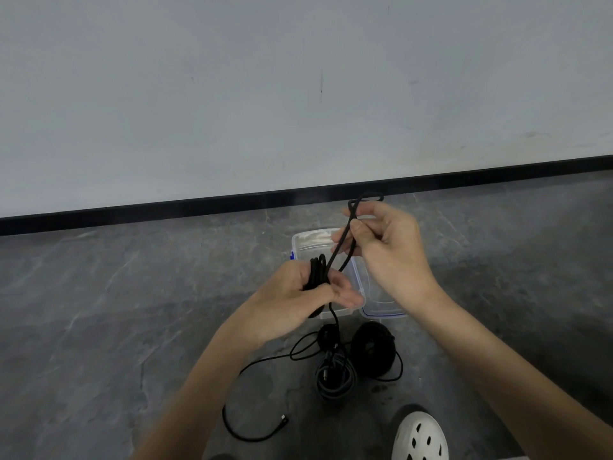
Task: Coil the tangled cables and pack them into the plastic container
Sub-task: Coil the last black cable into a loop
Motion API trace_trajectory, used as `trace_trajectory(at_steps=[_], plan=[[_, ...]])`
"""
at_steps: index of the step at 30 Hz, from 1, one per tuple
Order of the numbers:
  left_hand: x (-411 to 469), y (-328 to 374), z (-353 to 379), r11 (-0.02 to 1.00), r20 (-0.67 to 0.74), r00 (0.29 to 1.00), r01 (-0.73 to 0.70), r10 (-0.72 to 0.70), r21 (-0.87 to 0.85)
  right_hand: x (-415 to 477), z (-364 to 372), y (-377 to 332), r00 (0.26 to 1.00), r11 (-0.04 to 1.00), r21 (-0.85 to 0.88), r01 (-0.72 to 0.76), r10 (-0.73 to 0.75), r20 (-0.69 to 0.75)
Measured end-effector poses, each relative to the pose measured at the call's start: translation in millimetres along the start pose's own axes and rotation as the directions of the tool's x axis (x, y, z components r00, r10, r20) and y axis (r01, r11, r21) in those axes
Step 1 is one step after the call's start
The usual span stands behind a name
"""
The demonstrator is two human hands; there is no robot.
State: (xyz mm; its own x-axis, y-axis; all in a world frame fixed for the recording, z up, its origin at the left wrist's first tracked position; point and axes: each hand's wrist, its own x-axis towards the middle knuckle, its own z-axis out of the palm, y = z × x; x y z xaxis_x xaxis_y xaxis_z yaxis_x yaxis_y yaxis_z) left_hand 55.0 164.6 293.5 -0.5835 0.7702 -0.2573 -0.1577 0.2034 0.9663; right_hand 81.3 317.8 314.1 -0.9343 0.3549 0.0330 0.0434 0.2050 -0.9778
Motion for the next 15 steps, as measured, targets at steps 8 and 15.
trace_trajectory(at_steps=[8, 15], plan=[[-5, 2, 2, 0.999, 0.132, 0.991, 0.016, -0.022, 0.050, 4, -5, 3, 0.998, 0.998, 0.004, 0.065, -0.065, -0.002], [-14, 16, 0, 0.960, 0.260, 0.949, -0.108, 0.177, -0.259, 8, -1, 12, 1.000, 0.984, -0.180, 0.018, -0.016, 0.011]])
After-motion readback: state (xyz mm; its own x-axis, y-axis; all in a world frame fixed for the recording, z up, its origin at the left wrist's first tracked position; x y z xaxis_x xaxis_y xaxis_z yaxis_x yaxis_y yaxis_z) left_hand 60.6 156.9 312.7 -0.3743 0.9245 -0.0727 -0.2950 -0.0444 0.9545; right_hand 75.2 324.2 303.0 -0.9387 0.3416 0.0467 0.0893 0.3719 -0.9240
